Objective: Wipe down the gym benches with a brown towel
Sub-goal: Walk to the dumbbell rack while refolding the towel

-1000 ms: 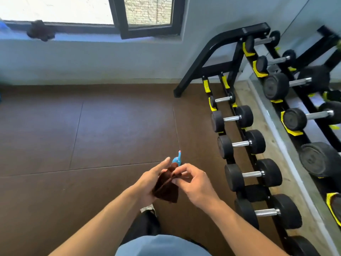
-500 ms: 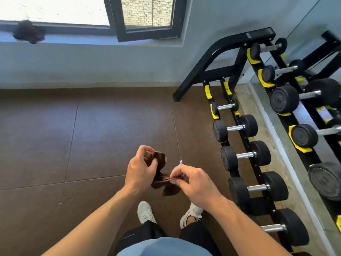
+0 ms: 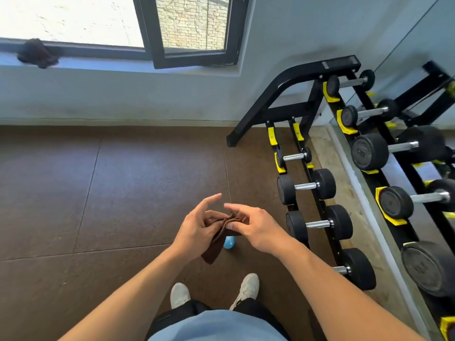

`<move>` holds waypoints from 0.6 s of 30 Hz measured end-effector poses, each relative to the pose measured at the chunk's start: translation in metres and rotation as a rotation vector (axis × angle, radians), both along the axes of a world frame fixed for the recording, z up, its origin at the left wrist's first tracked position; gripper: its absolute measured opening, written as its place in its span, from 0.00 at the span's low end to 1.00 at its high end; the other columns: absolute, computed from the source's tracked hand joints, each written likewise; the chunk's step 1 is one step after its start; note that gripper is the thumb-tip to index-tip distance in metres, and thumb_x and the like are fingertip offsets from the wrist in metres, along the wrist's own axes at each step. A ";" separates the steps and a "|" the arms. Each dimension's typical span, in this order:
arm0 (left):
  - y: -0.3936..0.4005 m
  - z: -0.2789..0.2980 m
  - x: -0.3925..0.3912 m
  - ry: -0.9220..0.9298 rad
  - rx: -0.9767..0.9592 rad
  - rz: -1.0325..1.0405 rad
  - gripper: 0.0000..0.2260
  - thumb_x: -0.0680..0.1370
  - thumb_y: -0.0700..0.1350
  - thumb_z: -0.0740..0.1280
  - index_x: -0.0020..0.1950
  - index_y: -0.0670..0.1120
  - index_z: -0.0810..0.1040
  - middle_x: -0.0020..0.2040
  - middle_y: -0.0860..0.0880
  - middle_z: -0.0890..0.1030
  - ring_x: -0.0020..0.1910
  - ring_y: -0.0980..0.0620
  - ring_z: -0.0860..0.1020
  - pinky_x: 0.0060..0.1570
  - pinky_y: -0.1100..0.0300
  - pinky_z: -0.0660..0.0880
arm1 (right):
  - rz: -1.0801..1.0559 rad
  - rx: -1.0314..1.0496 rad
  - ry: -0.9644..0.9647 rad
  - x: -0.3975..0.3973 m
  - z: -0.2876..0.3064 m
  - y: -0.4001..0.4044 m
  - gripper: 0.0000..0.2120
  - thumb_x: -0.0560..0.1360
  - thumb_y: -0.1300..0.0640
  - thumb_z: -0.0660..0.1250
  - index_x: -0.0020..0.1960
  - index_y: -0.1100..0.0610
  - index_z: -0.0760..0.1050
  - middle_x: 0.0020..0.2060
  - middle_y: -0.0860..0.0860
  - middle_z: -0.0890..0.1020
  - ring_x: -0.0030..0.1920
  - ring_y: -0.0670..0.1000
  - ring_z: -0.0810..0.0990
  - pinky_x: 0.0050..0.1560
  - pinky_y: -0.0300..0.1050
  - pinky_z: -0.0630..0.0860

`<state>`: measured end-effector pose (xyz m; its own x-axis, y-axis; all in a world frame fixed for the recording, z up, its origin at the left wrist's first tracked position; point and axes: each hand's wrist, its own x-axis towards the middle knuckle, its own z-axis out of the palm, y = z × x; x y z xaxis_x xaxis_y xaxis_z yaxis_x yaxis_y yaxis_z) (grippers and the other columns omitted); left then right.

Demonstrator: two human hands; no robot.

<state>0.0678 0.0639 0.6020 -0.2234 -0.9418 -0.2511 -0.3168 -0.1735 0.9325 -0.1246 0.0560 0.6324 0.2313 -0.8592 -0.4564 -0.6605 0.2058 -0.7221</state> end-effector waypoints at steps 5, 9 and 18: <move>-0.010 -0.001 -0.011 -0.014 0.039 0.015 0.25 0.79 0.46 0.72 0.74 0.55 0.69 0.55 0.57 0.85 0.52 0.55 0.84 0.57 0.53 0.82 | 0.029 -0.208 0.196 -0.017 -0.008 -0.014 0.05 0.81 0.48 0.70 0.53 0.49 0.79 0.57 0.46 0.78 0.59 0.46 0.75 0.62 0.50 0.77; -0.015 -0.009 -0.014 -0.386 0.012 -0.096 0.19 0.74 0.50 0.77 0.63 0.55 0.77 0.49 0.56 0.81 0.51 0.55 0.81 0.47 0.65 0.77 | 0.002 -0.168 0.118 -0.029 -0.012 -0.018 0.04 0.84 0.47 0.65 0.53 0.46 0.75 0.46 0.46 0.83 0.47 0.48 0.81 0.52 0.56 0.82; -0.042 -0.034 -0.067 -0.351 0.031 0.224 0.05 0.80 0.48 0.70 0.48 0.48 0.80 0.41 0.51 0.82 0.39 0.55 0.80 0.36 0.62 0.77 | -0.399 0.038 0.050 -0.038 -0.054 -0.029 0.08 0.85 0.45 0.61 0.53 0.50 0.71 0.49 0.49 0.81 0.48 0.47 0.82 0.45 0.43 0.84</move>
